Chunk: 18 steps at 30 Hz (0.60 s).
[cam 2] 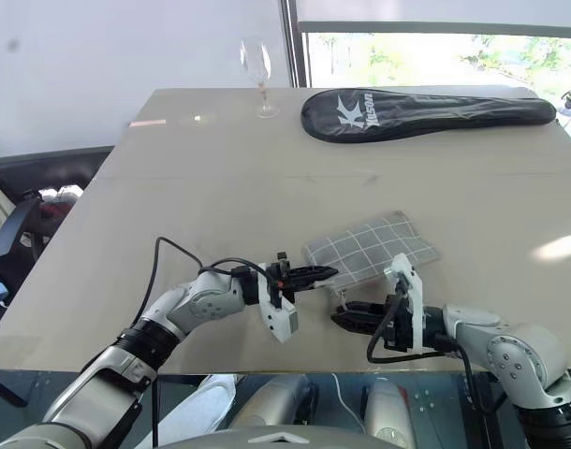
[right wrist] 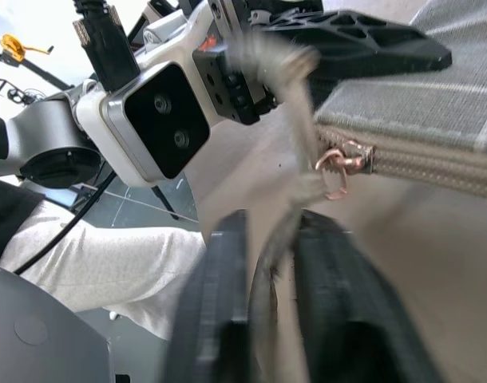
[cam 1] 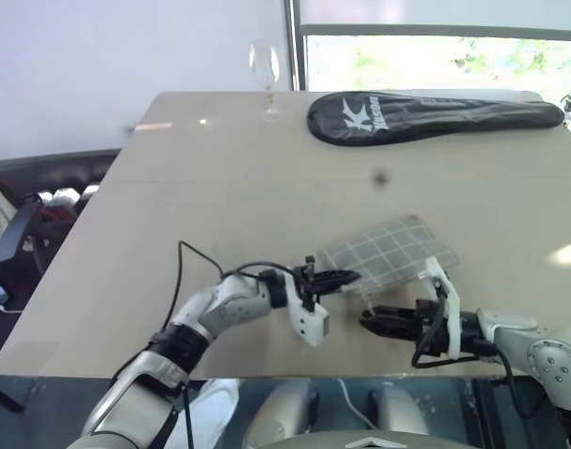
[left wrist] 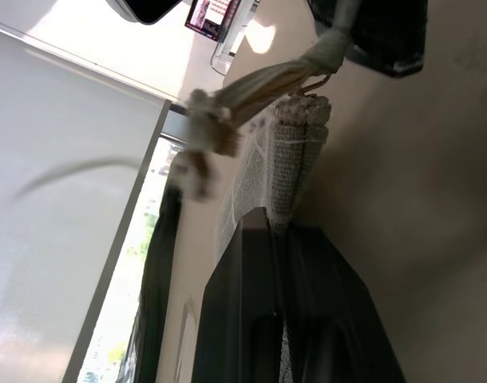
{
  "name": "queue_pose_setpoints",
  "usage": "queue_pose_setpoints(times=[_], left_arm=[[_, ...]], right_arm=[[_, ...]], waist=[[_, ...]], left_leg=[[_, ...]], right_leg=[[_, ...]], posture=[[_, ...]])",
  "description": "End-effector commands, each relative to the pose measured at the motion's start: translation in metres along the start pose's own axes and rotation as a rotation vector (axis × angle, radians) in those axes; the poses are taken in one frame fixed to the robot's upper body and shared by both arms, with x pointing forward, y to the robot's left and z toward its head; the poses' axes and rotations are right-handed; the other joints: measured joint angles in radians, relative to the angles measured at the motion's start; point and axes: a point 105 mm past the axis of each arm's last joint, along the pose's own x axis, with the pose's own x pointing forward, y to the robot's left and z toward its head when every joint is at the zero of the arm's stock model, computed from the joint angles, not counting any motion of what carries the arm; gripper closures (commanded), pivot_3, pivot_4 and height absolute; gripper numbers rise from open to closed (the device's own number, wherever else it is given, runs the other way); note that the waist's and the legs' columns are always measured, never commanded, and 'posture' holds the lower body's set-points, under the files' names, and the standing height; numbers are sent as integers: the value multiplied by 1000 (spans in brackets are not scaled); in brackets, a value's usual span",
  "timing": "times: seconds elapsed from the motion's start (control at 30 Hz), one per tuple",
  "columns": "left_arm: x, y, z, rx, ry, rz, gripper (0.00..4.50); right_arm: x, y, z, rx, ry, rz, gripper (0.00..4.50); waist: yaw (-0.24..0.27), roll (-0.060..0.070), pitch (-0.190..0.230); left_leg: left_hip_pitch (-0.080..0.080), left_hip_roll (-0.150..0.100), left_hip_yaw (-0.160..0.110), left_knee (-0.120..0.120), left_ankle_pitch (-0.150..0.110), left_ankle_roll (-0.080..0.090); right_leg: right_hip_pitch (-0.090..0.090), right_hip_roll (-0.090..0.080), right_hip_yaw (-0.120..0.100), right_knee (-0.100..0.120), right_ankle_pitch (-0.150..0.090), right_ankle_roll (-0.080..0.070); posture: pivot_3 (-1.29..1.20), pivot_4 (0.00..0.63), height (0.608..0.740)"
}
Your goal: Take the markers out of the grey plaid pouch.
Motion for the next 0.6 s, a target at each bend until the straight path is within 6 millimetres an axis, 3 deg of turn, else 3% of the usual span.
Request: queue_pose_setpoints(times=[0.03, 0.2, 0.3, 0.5, 0.6], left_arm=[[-1, -18, -10, -29, 63, -62, 4500], [-2, -17, -11, -31, 69, -54, 4500], [-4, -17, -10, -34, 71, -51, 4500], [-8, -18, -9, -36, 74, -52, 4500], [-9, -17, -9, -37, 75, -52, 4500]], right_arm=[[-4, -2, 4, -27, -16, -10, 4424], [-31, -41, 17, -85, -61, -232, 4424], [-67, -68, 31, -108, -117, -407, 4424], [-143, -103, 61, -164, -248, -721, 4424], [-167, -113, 70, -178, -297, -829, 4424]], waist=[[0, 0, 0], [0, 0, 0], [0, 0, 0], [-2, 0, 0], [-2, 0, 0]], left_leg=[[0, 0, 0, 0, 0, 0], [0, 0, 0, 0, 0, 0], [0, 0, 0, 0, 1, -1], [0, 0, 1, -1, 2, -3], [0, 1, 1, -1, 1, -3]], right_leg=[[0, 0, 0, 0, 0, 0], [0, 1, -1, 0, 0, 0], [0, 1, -1, 0, 0, 0], [0, 0, 0, 0, 0, 0], [0, -1, 1, 0, 0, 0]], posture=[[0, 150, 740], [0, 150, 740], [0, 150, 740], [0, 150, 740], [0, 150, 740]])
